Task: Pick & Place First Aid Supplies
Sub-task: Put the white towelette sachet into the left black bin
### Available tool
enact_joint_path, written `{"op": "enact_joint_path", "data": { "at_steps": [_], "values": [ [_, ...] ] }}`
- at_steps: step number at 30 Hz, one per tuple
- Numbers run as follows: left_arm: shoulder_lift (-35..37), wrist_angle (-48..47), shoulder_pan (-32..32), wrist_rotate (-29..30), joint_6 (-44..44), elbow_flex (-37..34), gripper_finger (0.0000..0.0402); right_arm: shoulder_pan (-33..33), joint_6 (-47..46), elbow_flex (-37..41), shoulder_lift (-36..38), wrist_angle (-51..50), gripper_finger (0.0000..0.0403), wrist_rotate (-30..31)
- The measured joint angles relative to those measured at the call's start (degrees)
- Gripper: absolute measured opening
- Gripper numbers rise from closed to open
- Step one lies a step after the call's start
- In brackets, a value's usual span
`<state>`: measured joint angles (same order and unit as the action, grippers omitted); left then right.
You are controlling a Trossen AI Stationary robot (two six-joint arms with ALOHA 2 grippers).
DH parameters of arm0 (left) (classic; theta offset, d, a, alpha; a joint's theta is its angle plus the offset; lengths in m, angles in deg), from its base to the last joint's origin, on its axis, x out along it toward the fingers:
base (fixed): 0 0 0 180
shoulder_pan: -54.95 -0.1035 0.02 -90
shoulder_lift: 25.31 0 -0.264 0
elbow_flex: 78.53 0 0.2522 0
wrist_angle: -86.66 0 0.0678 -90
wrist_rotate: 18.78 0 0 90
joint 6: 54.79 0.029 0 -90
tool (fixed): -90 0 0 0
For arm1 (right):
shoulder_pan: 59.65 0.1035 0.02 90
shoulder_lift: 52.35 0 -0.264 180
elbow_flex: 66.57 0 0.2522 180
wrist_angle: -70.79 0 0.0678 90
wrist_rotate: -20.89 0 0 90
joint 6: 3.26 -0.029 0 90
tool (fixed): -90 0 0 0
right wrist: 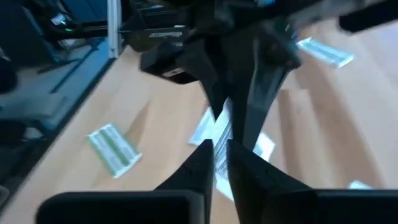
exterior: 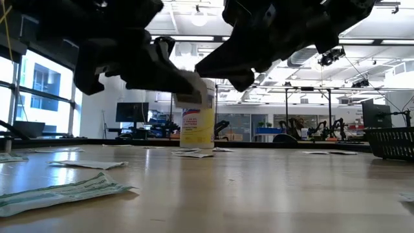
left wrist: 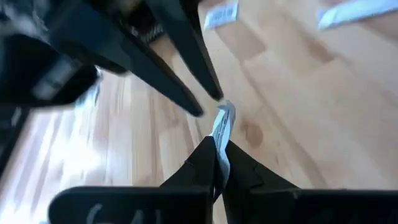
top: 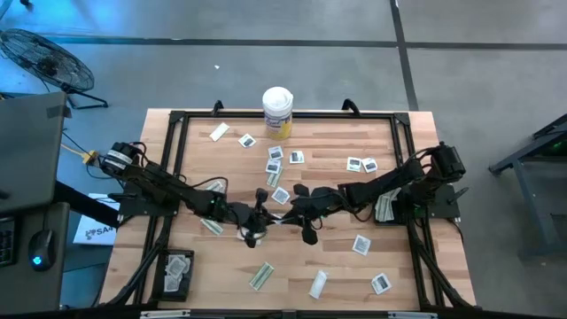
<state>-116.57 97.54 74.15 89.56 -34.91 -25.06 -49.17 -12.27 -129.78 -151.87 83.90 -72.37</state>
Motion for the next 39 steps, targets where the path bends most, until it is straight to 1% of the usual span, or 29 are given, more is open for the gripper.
{"op": "enact_joint_path", "data": {
  "at_steps": [3, 5, 7, 9, 12, 14, 16, 18, 19, 21, 23, 25, 28, 30, 33, 37, 39],
  "values": [
    [1.2, -11.3, 1.6, 3.3, -5.6, 3.4, 0.0009, 0.0, 4.8, 0.0, 1.0, 0.0, 0.0069, 2.5],
    [2.1, -19.5, 4.0, 5.5, -9.0, 6.5, 0.0007, 0.1, 7.8, 0.0, 1.8, 0.2, 0.0086, 5.9],
    [3.1, -29.9, 7.1, 8.2, -13.4, 9.9, 0.0004, 0.0, 10.1, 0.0, 2.4, 1.4, 0.01, 9.8],
    [3.6, -40.5, 10.5, 10.1, -19.3, 13.8, 0.0004, -0.3, 11.3, 0.0, 2.8, 1.5, 0.0109, 13.5],
    [4.1, -56.7, 16.0, 11.2, -31.5, 20.1, 0.0005, -1.1, 12.8, 0.0, 2.8, 1.2, 0.0114, 15.0],
    [4.1, -66.7, 19.7, 10.6, -41.7, 24.3, 0.0005, -2.1, 14.3, 0.0, 2.9, 1.3, 0.0113, 13.9],
    [4.1, -76.0, 23.2, 7.9, -52.9, 27.9, 0.0005, -3.2, 15.6, 0.0, 2.9, 1.4, 0.0113, 12.1],
    [4.1, -82.5, 26.3, 1.9, -65.3, 30.2, 0.0005, -4.3, 15.8, 0.0, 2.9, 2.2, 0.0114, 10.9],
    [4.2, -85.3, 27.9, -2.1, -71.9, 30.7, 0.0005, -4.9, 15.7, 0.0, 2.9, 2.7, 0.0114, 10.3],
    [4.1, -88.9, 31.3, -9.7, -85.0, 30.9, 0.0005, -6.0, 15.2, 0.0, 2.9, 3.0, 0.0114, 9.6],
    [4.1, -91.1, 34.9, -15.7, -96.4, 30.8, 0.0005, -6.9, 15.2, 0.0, 2.9, 3.0, 0.0114, 8.6],
    [4.0, -92.3, 38.1, -18.5, -105.5, 30.2, 0.0005, -7.7, 15.1, 0.0, 2.9, 3.4, 0.0114, 8.2],
    [3.9, -92.7, 41.7, -19.1, -114.9, 28.5, 0.0005, -8.7, 15.1, 0.0, 2.9, 3.3, 0.0114, 7.8],
    [3.9, -92.6, 43.7, -20.0, -119.1, 26.9, 0.0005, -9.2, 15.1, 0.0, 2.9, 3.4, 0.0114, 7.3],
    [3.9, -92.0, 45.5, -22.1, -123.1, 23.7, 0.0005, -9.4, 15.1, 0.0, 2.9, 3.8, 0.0114, 7.0],
    [3.9, -92.2, 45.7, -24.2, -126.5, 19.9, 0.0006, -9.4, 15.1, 0.0, 2.9, 4.9, 0.0114, 6.9],
    [3.8, -92.1, 45.6, -24.2, -126.8, 18.9, 0.0014, -9.4, 15.1, 0.0, 2.9, 5.2, 0.0114, 6.8]
  ]
}}
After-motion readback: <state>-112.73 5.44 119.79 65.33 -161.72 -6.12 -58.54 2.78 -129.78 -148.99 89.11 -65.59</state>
